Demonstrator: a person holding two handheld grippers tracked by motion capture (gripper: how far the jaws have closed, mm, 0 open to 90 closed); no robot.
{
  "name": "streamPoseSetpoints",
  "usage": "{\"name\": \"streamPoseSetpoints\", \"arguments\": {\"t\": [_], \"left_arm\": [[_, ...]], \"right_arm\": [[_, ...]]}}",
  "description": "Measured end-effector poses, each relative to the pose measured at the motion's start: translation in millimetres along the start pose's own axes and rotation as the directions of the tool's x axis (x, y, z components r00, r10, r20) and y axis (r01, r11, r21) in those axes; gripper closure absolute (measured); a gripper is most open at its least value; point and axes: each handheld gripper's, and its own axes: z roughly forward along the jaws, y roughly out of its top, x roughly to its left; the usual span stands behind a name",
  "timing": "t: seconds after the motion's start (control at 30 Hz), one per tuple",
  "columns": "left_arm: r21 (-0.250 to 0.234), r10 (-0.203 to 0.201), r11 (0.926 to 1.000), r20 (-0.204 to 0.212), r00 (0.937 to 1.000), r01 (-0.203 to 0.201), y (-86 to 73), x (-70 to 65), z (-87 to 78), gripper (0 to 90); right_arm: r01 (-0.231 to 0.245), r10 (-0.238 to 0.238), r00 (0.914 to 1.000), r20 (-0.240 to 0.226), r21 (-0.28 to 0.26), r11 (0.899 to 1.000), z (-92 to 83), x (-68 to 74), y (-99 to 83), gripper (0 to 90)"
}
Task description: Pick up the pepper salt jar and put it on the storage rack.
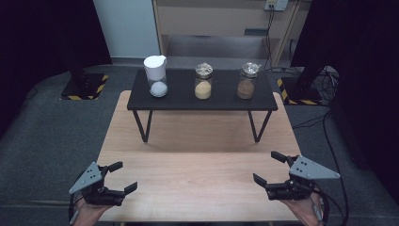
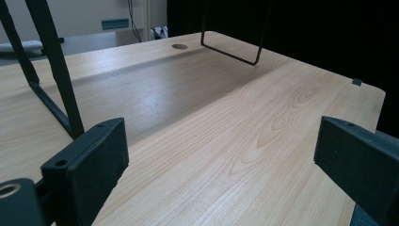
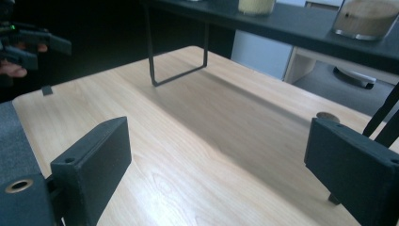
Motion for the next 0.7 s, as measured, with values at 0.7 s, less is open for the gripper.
{"name": "streamPoseSetpoints", "arguments": {"t": [0.7], "left_arm": [[0.001,0.001,1.0000,-0.002,1.0000,-0.001,0.1,-0.5,-0.1,2.7]], "right_arm": [[-0.039,0.038,0.9991,0.015,0.019,0.999,5.9,0.1,-42.1,8.4]]}}
